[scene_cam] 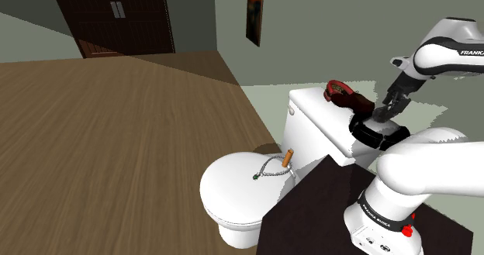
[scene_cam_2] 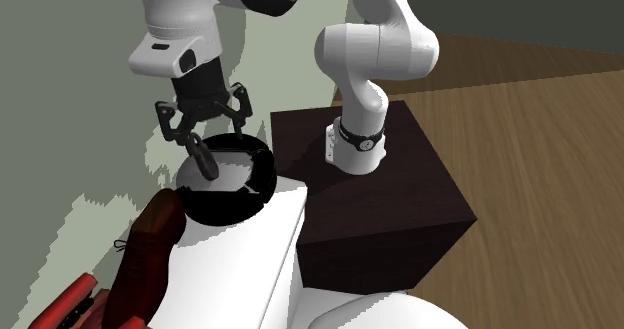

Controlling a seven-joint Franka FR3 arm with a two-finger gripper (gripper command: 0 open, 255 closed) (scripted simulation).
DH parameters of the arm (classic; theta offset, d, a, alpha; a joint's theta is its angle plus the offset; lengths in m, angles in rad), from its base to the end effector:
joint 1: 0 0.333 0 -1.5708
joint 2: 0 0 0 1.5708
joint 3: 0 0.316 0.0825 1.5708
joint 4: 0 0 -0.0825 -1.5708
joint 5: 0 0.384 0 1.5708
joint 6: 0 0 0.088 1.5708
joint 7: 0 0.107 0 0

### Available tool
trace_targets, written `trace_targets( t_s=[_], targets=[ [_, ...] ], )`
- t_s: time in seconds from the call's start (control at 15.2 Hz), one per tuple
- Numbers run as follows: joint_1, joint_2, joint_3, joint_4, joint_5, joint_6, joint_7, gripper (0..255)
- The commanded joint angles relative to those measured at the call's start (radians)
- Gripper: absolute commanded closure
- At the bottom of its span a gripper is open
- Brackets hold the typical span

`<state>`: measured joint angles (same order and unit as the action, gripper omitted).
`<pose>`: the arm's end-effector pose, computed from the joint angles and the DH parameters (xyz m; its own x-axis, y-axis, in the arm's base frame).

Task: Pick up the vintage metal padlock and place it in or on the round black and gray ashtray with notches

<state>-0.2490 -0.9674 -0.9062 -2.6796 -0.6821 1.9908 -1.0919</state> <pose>0.1250 -0.3326 0.4103 0.8934 0.4351 0.1122 0.4266 -0.8997 0.0921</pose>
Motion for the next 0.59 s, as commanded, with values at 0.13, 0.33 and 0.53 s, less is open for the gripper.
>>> trace_targets(
  t_s=[0.13, 0.33, 0.53],
  targets=[
    [-0.007, -0.027, 0.048, 0.039, 0.035, -0.072, -0.011, 0],
    [-0.009, -0.045, 0.089, 0.080, 0.067, -0.133, -0.018, 0],
    [-0.009, -0.045, 0.089, 0.080, 0.067, -0.133, -0.018, 0]
  ],
)
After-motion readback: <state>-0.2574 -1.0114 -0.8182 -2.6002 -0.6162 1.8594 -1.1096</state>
